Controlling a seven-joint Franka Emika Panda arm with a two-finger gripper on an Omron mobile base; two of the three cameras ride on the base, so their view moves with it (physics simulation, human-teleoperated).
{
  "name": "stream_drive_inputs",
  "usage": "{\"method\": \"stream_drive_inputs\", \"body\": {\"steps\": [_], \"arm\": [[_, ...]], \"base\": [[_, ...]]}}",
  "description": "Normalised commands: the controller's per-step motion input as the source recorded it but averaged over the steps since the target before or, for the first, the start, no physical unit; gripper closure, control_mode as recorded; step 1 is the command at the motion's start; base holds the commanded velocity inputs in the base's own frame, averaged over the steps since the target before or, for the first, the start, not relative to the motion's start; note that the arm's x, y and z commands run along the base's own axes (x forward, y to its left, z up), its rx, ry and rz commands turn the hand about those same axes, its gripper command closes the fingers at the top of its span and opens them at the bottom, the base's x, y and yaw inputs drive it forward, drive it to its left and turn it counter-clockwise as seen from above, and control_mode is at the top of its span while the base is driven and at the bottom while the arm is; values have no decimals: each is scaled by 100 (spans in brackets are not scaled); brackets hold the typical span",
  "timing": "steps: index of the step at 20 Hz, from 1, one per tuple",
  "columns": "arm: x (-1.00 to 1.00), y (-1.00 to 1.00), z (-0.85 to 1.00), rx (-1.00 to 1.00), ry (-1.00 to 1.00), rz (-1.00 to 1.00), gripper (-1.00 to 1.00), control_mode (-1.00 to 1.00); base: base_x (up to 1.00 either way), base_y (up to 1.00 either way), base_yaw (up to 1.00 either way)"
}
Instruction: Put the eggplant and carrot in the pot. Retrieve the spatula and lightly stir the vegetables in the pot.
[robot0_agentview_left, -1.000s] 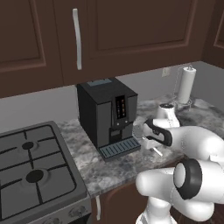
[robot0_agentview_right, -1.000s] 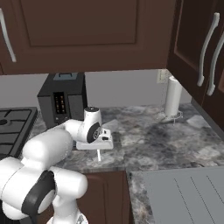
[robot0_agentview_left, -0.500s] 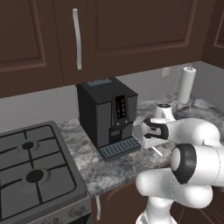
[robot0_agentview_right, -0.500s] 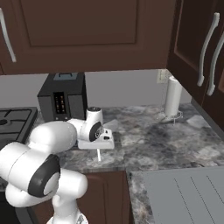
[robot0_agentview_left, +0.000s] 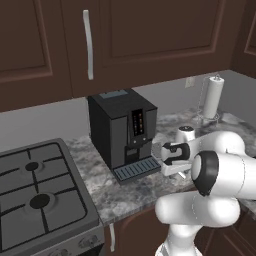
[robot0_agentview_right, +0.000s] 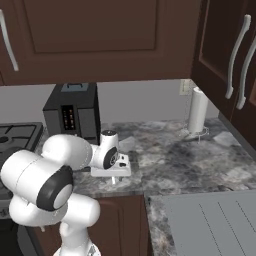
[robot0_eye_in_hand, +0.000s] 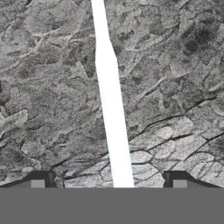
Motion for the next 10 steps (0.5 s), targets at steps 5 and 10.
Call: {"method": "stream_drive_inputs", "body": {"steps": [5,10], "arm": [[0,0,-31,0,0,0,-100,-100],[0,0,-8,0,0,0,-100,-100]], "base": [[0,0,0],[0,0,0]]}}
